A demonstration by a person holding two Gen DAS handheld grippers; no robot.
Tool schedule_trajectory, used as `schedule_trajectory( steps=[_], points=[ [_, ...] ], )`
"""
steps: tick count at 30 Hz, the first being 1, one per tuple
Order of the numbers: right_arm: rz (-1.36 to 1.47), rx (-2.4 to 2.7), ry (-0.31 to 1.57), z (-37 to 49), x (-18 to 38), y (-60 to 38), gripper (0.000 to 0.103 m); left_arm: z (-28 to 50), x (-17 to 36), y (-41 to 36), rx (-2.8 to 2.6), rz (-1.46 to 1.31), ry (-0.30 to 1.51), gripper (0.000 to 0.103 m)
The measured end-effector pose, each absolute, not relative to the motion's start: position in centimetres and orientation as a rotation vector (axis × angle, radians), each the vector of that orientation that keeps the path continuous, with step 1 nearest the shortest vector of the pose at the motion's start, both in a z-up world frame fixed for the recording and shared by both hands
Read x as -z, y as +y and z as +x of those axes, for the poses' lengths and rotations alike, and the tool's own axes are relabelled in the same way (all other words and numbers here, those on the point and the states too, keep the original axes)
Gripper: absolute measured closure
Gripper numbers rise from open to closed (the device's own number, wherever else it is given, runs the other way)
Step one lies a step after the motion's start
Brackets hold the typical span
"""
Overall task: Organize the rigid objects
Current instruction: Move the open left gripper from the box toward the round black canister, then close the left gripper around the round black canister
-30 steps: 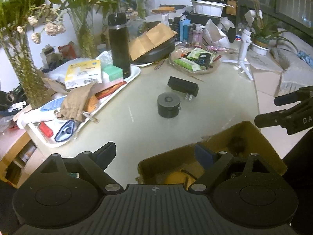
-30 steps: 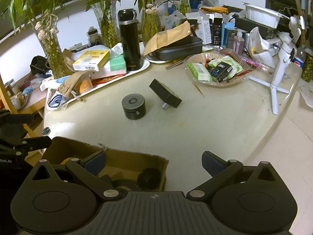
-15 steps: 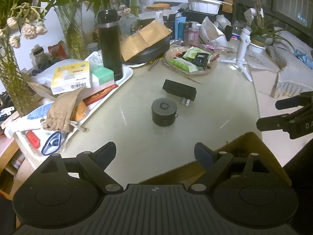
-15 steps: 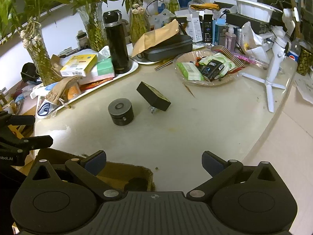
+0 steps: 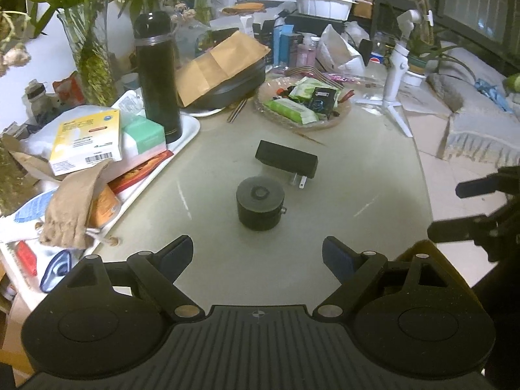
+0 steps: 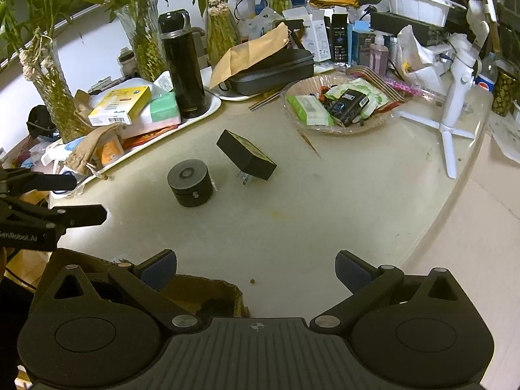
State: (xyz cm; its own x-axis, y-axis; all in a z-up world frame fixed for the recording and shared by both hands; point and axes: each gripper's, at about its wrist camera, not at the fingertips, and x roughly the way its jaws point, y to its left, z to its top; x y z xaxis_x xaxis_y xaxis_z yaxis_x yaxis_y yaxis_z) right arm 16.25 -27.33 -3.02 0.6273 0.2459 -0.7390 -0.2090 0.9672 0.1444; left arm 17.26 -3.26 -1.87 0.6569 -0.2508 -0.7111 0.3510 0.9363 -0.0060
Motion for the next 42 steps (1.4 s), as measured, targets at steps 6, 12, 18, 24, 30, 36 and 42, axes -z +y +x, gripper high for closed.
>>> schedule_trajectory(
  steps=[6,12,18,24,30,36,42],
  points=[
    [0.053,-0.261,0.858,16.8,3.0,-27.3,0.0,19.1,1.8,-3.7,0.362,0.146,0.78,0.016],
    [0.048,-0.262,0.848,17.3,2.5,-27.3,0.0,20.8,2.3,-4.6,0.385,0.179,0.791,0.016],
    [0.049,-0.255,0.841,17.3,2.3,-27.9,0.0,21.9,3.3,-5.3,0.39,0.194,0.79,0.016],
    [0.038,-0.243,0.836,17.3,2.4,-28.7,0.0,23.3,4.5,-6.2,0.376,0.232,0.811,0.016],
    [0.042,-0.243,0.84,17.4,2.7,-28.9,0.0,25.3,5.8,-6.9,0.359,0.23,0.83,0.017],
    [0.038,-0.247,0.839,17.5,2.8,-29.0,0.0,27.0,7.2,-7.8,0.365,0.262,0.869,0.033],
    [0.036,-0.243,0.836,17.8,2.9,-29.2,0.0,28.7,7.6,-8.2,0.353,0.244,0.913,0.035]
  ],
)
